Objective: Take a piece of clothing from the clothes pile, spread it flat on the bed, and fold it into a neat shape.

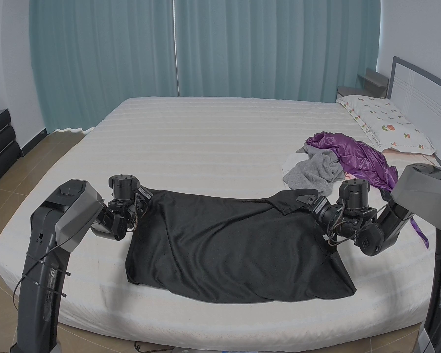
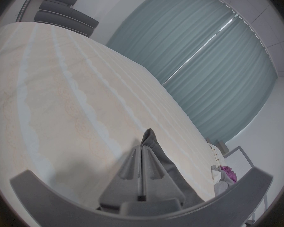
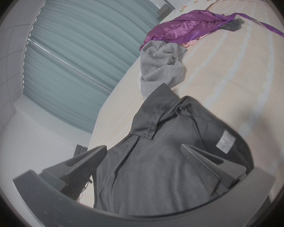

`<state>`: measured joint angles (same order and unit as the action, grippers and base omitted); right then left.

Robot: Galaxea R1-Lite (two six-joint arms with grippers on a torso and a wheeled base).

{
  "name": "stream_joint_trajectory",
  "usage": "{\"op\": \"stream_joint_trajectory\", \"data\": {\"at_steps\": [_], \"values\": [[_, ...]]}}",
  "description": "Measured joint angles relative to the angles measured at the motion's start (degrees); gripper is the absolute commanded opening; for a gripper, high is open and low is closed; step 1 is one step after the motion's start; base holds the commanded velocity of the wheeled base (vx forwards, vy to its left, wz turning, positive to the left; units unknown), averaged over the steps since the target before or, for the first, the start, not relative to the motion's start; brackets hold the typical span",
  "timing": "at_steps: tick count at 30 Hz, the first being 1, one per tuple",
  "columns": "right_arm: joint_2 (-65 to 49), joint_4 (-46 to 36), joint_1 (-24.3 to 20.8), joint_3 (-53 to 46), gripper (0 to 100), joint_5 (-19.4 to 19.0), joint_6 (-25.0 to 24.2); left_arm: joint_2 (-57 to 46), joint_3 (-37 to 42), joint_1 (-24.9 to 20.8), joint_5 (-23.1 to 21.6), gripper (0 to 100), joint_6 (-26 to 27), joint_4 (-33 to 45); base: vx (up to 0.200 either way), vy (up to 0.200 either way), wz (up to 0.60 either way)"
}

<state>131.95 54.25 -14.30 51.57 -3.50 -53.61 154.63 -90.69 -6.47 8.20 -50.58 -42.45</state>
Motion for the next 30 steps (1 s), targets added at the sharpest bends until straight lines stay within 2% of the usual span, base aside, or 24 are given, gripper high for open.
{"op": "stream_joint_trajectory", "data": {"at_steps": [9,19,30], "values": [[5.81,-12.11,-1.22,14.09,100,-0.06,0.05,-2.95,2.35,1.3,1.04,0,-2.49,-0.52,0.0,0.0,0.0],[12.07,-25.36,-1.9,32.41,100,-0.05,-0.02,-5.71,4.66,3.19,1.05,0,-3.01,-0.74,0.0,0.0,0.0],[19.26,-36.77,-3.8,47.91,100,0.66,-0.22,-6.25,5.19,3.67,1.07,0,-3.1,-0.74,0.0,0.0,0.0]]}}
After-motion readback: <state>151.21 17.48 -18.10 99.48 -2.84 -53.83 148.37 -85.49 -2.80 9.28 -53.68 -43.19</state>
